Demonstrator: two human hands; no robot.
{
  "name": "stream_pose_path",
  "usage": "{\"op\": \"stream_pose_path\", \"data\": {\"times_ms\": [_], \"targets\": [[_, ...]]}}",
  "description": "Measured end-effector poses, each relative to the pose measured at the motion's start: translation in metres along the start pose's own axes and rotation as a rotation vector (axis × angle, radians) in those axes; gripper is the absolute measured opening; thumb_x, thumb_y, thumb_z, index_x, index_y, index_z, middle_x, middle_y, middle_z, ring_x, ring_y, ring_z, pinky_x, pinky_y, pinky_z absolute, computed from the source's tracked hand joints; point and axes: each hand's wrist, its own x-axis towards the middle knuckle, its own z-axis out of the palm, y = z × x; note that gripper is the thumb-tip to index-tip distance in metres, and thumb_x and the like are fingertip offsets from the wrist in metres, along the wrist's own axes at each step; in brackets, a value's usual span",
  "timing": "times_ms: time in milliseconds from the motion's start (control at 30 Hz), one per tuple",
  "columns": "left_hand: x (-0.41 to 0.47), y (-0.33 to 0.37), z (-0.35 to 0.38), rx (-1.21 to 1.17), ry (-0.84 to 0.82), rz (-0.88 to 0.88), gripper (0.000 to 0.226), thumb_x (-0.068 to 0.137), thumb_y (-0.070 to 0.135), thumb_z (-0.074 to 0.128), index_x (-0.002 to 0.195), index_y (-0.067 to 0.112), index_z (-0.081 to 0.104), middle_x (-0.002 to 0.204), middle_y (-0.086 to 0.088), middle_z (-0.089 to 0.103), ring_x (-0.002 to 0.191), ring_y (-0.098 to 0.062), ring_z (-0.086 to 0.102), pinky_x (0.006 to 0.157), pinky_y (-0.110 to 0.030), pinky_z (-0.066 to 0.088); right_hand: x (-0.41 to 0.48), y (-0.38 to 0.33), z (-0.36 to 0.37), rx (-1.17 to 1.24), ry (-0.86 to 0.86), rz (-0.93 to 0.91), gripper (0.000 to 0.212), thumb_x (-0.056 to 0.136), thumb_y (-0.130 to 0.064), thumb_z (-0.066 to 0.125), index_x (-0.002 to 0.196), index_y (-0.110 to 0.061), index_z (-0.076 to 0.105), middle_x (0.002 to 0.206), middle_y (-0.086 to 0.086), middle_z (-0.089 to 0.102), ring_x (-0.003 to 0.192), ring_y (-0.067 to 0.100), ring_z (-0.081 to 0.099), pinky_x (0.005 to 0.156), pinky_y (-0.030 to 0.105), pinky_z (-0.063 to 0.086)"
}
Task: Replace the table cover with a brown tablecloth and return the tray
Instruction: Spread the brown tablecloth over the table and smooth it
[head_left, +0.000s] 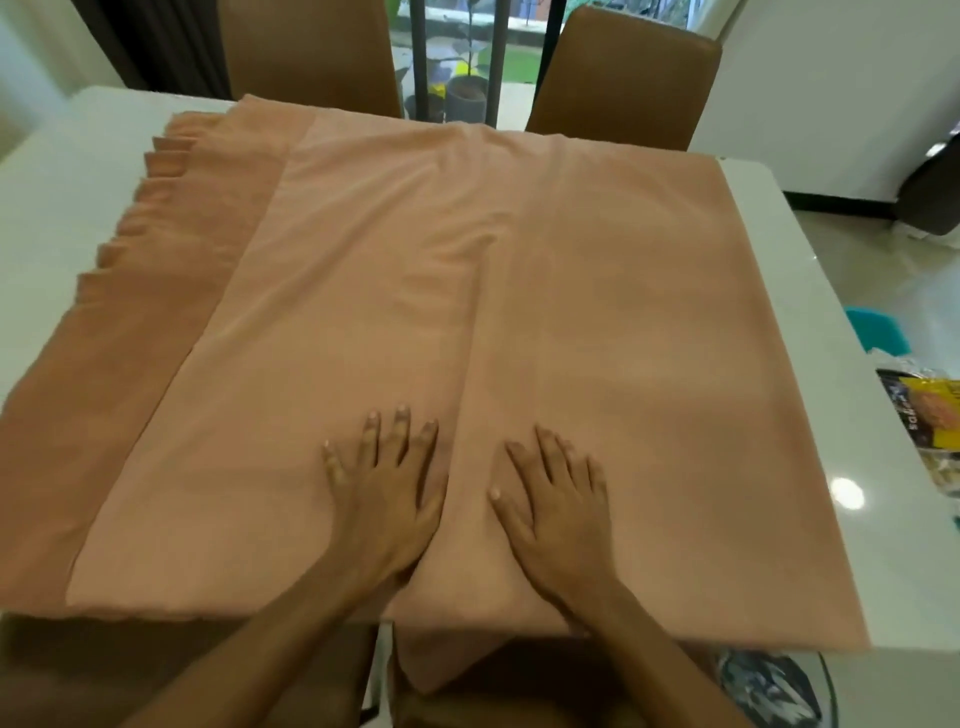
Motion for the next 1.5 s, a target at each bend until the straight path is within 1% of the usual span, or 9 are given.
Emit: {"op": "stream_pose_path", "data": {"times_ms": [133, 500, 633, 800, 967, 1067, 1200, 1367, 1500], "targets": [[-0.018, -0.006, 0.006, -0.009, 0.038, 0.0, 0.068, 0.095, 0.063, 0.01, 0.158, 0.038, 0.013, 0.168, 0.003, 0.003, 0.154, -0.026, 0.0, 0.117, -0.065, -0.003, -0.031, 0.018, -0.001, -0.037, -0.013, 0.011, 0.065, 0.1, -0.068, 0.019, 0.159, -0.04, 0.014, 0.169, -0.007, 0.009, 0.155, 0.017, 0.009, 0.126, 0.045, 0.005], [-0.02, -0.004, 0.005, -0.002, 0.052, 0.022, 0.068, 0.096, 0.067, 0.011, 0.158, 0.039, 0.009, 0.168, 0.005, -0.004, 0.153, -0.025, -0.007, 0.116, -0.064, -0.009, -0.044, 0.107, -0.04, -0.096, -0.022, -0.007, 0.064, 0.1, -0.066, 0.023, 0.157, -0.037, 0.03, 0.167, -0.004, 0.02, 0.154, 0.017, 0.017, 0.124, 0.032, 0.005], [-0.025, 0.002, 0.003, -0.014, 0.005, 0.012, 0.068, 0.098, 0.065, 0.011, 0.158, 0.035, 0.004, 0.167, 0.002, -0.007, 0.153, -0.027, -0.011, 0.115, -0.067, -0.01, -0.044, 0.094, -0.039, -0.037, -0.022, 0.058, 0.065, 0.099, -0.06, 0.03, 0.154, -0.026, 0.04, 0.163, 0.006, 0.031, 0.149, 0.025, 0.029, 0.123, 0.041, 0.02], [-0.061, 0.039, 0.013, 0.024, -0.032, 0.18, 0.068, 0.096, 0.063, 0.018, 0.158, 0.035, 0.01, 0.168, 0.001, 0.0, 0.154, -0.028, -0.002, 0.115, -0.068, -0.005, -0.066, 0.048, -0.022, -0.018, 0.008, -0.129, 0.056, 0.1, -0.057, 0.037, 0.146, -0.027, 0.048, 0.155, 0.006, 0.045, 0.138, 0.027, 0.044, 0.113, 0.049, 0.036], [-0.072, 0.092, 0.027, 0.059, -0.077, 0.384, 0.07, 0.096, 0.064, 0.019, 0.158, 0.035, 0.007, 0.167, 0.002, -0.005, 0.154, -0.027, -0.004, 0.114, -0.066, -0.007, -0.063, 0.125, -0.046, -0.036, 0.128, 0.183, 0.061, 0.1, -0.055, 0.031, 0.148, -0.021, 0.046, 0.154, 0.01, 0.044, 0.136, 0.03, 0.046, 0.11, 0.05, 0.038], [-0.062, 0.125, 0.034, 0.1, -0.103, 0.466, 0.068, 0.097, 0.065, 0.014, 0.158, 0.039, -0.002, 0.166, 0.003, -0.016, 0.153, -0.027, -0.014, 0.115, -0.068, -0.008, -0.076, 0.203, -0.062, -0.059, 0.106, 0.393, 0.063, 0.1, -0.061, 0.017, 0.155, -0.032, 0.03, 0.165, 0.004, 0.026, 0.148, 0.029, 0.03, 0.117, 0.056, 0.024], [-0.055, 0.171, 0.047, 0.091, -0.152, 0.413, 0.068, 0.097, 0.066, 0.01, 0.157, 0.039, -0.008, 0.164, 0.004, -0.023, 0.151, -0.027, -0.021, 0.113, -0.068, -0.012, -0.096, 0.264, -0.066, -0.109, 0.089, 0.397, 0.066, 0.099, -0.067, 0.017, 0.158, -0.039, 0.02, 0.168, 0.001, 0.018, 0.152, 0.027, 0.021, 0.12, 0.054, 0.018], [-0.073, 0.18, 0.055, 0.078, -0.131, 0.383, 0.068, 0.098, 0.067, 0.011, 0.156, 0.04, -0.011, 0.164, 0.005, -0.025, 0.15, -0.025, -0.023, 0.114, -0.068, -0.012, -0.084, 0.273, -0.074, -0.092, 0.057, 0.408, 0.066, 0.099, -0.068, 0.017, 0.159, -0.04, 0.013, 0.169, 0.0, 0.011, 0.154, 0.026, 0.013, 0.122, 0.055, 0.012], [-0.078, 0.171, 0.046, -0.008, -0.079, 0.38, 0.066, 0.097, 0.064, 0.02, 0.157, 0.037, 0.016, 0.168, 0.003, 0.003, 0.154, -0.024, 0.0, 0.119, -0.059, 0.0, -0.082, 0.244, -0.073, 0.0, 0.113, 0.512, 0.061, 0.102, -0.06, 0.026, 0.157, -0.033, 0.024, 0.167, 0.005, 0.018, 0.152, 0.029, 0.017, 0.12, 0.06, 0.009]]}}
